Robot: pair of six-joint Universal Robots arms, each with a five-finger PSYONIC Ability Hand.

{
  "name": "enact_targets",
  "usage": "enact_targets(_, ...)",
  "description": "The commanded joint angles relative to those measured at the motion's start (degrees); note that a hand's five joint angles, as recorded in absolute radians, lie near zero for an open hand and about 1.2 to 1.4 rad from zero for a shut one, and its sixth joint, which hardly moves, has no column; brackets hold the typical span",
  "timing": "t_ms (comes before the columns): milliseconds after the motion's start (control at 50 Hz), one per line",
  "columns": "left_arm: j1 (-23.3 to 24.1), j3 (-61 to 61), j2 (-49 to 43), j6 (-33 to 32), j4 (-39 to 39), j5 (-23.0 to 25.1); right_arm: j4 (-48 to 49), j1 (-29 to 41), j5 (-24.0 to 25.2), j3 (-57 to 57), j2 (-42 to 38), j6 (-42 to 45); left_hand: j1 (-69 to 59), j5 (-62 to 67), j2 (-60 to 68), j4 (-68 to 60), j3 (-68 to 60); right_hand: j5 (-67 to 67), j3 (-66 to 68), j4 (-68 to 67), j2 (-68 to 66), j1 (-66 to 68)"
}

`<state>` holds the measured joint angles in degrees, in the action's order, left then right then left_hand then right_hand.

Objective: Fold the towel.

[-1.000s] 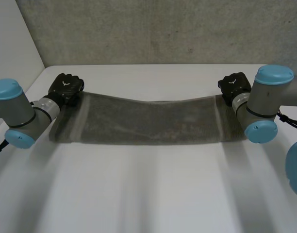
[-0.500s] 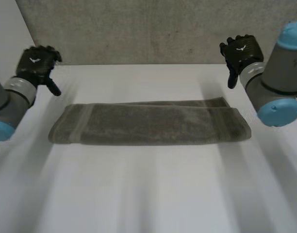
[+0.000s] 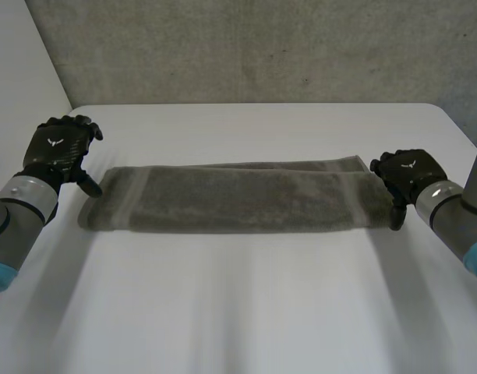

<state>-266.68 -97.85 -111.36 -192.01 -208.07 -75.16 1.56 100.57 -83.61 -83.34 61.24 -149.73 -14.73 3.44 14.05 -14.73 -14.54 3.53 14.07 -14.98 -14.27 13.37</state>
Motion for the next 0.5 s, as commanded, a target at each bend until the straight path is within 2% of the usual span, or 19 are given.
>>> enact_targets(20, 0.02, -1.82, -0.26, 0.49, -3.57, -0.07, 10.21, -1.25, 3.28, -3.15, -3.41, 0.14, 4.52, -3.22, -3.83, 4.51, 4.32, 2.78, 2.24, -1.32, -2.03, 2.94)
enact_targets(340, 0.37, -2.96, -1.22, 0.58, -4.71, 0.28, 11.53, -2.66, 3.45, -2.45, -7.98, 0.14, 4.52, -3.22, -3.83, 4.51, 4.32, 10.52, 9.98, -9.06, -9.77, 10.67)
enact_targets(400, 0.37, -2.96, -1.49, 0.49, -5.41, 0.28, 11.53, -2.66, 3.37, -2.18, -8.86, 0.32, 4.52, -3.22, -3.83, 4.51, 4.32, 16.74, 16.2, -15.29, -16.0, 16.9)
enact_targets(440, 0.37, -2.96, -1.66, 0.49, -5.59, 0.19, 11.62, -2.66, 3.45, -1.83, -9.47, 0.23, 4.52, -3.22, -3.83, 4.51, 4.32, 29.95, 29.41, -28.5, -29.2, 30.11)
enact_targets(500, 0.37, -2.96, -1.84, 0.49, -5.76, 0.19, 11.62, -2.75, 3.45, -1.57, -9.65, 0.23, 4.52, -3.22, -3.83, 4.51, 4.32, 36.08, 35.55, -34.63, -35.34, 36.24)
